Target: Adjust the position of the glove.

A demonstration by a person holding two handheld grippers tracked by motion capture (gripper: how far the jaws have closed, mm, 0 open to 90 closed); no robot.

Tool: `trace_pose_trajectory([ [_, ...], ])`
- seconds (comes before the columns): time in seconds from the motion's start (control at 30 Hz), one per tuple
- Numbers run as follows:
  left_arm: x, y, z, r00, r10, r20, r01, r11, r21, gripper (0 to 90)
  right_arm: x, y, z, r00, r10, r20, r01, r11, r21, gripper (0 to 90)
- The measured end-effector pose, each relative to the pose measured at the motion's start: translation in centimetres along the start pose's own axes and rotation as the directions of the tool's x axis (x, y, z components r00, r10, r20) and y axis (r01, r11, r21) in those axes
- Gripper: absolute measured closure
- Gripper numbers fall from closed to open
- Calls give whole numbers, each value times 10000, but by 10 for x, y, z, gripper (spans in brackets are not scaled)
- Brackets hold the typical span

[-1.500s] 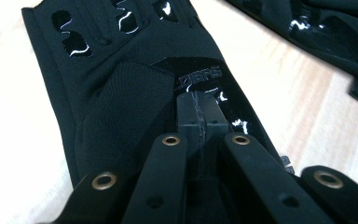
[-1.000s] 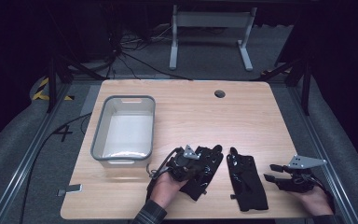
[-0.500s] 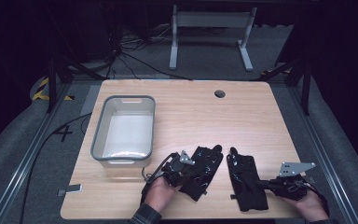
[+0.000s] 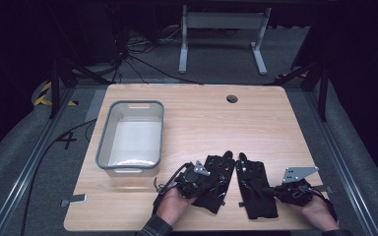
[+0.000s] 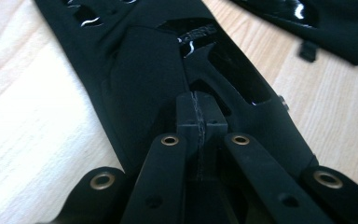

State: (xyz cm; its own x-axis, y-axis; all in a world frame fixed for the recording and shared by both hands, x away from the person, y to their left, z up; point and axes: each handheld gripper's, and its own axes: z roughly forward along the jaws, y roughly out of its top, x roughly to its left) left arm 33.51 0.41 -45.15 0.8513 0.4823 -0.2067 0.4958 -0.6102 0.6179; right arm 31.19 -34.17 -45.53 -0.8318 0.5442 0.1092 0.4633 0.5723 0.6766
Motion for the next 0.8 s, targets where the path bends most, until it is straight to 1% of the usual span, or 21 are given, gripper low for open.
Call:
trace_pose_trajectory([
  [0.07,-1,0,0,10000,53,11,-53,10000,52,897,0,2,2,10000,-13,-7,13,10000,9,900],
  [0.2,-4,2,3,9999,133,70,-133,9999,10,897,0,9,8,9998,-194,21,194,9998,16,900],
  [0.43,-8,3,6,9996,256,113,-256,9997,-39,897,-1,18,17,9992,-369,-158,370,9993,50,900],
  [0.5,-8,4,7,9996,231,160,-230,9997,-93,897,0,20,19,9989,-433,-181,434,9990,70,900],
  [0.57,-8,5,8,9995,296,115,-295,9995,-133,897,-1,22,20,9987,-474,-189,475,9988,75,900],
  [0.73,-7,7,12,9995,268,-142,-272,9991,-333,897,-1,22,20,9985,-491,-222,494,9987,90,900],
  [0.8,-5,7,12,9995,252,-194,-258,9992,-316,897,-1,22,20,9985,-491,-224,493,9987,90,900],
])
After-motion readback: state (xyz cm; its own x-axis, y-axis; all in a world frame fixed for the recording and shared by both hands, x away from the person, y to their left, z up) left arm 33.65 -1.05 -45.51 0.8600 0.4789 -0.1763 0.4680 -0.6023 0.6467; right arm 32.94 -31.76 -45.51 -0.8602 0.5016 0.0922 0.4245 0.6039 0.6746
